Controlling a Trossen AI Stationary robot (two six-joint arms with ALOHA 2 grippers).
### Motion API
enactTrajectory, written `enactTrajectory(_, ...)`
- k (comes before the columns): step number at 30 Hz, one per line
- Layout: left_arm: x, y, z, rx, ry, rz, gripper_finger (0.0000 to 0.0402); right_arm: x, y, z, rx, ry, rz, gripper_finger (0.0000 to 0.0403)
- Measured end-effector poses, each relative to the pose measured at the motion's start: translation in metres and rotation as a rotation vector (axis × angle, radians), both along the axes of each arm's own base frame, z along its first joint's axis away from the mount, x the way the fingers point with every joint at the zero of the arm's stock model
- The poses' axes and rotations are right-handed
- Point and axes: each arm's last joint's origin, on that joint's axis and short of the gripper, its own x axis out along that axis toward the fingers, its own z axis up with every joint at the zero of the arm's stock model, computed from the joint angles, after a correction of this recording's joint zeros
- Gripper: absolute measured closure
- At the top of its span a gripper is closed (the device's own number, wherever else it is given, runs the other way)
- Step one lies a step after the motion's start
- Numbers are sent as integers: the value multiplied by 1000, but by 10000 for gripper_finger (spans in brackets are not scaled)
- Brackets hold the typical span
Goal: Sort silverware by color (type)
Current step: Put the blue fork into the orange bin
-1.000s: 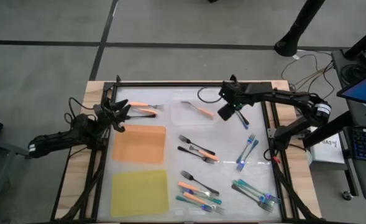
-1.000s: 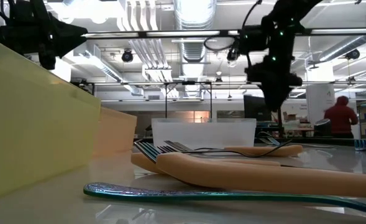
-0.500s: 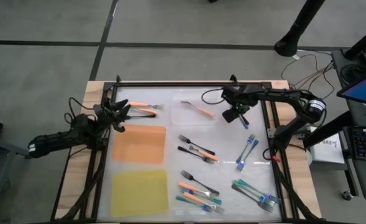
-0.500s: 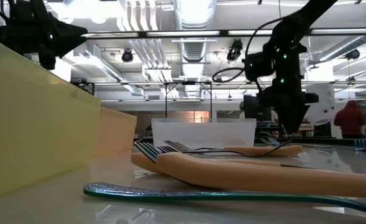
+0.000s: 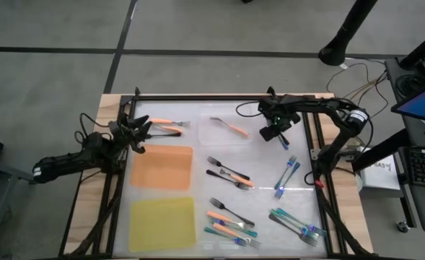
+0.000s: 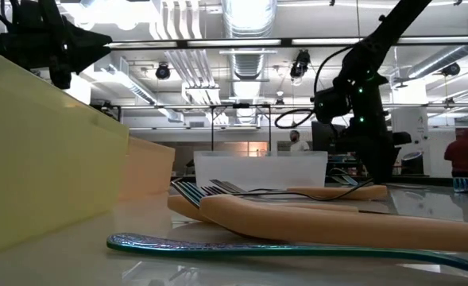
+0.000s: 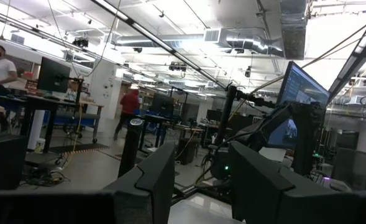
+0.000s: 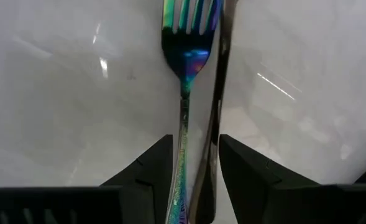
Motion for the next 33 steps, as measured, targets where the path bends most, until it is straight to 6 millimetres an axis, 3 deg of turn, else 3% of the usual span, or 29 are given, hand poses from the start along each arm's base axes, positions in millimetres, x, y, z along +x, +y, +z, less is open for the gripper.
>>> enactTrajectory(10, 0, 0, 0, 0, 0, 0, 269, 3, -1, -8, 36, -1, 1, 282)
enactTrajectory(22, 0, 0, 0, 0, 0, 0, 269, 0, 2, 14, -35, -77, -9, 282)
enactTrajectory(33, 0, 0, 0, 0, 1, 0, 269, 2, 3, 12, -24, -78, -7, 282)
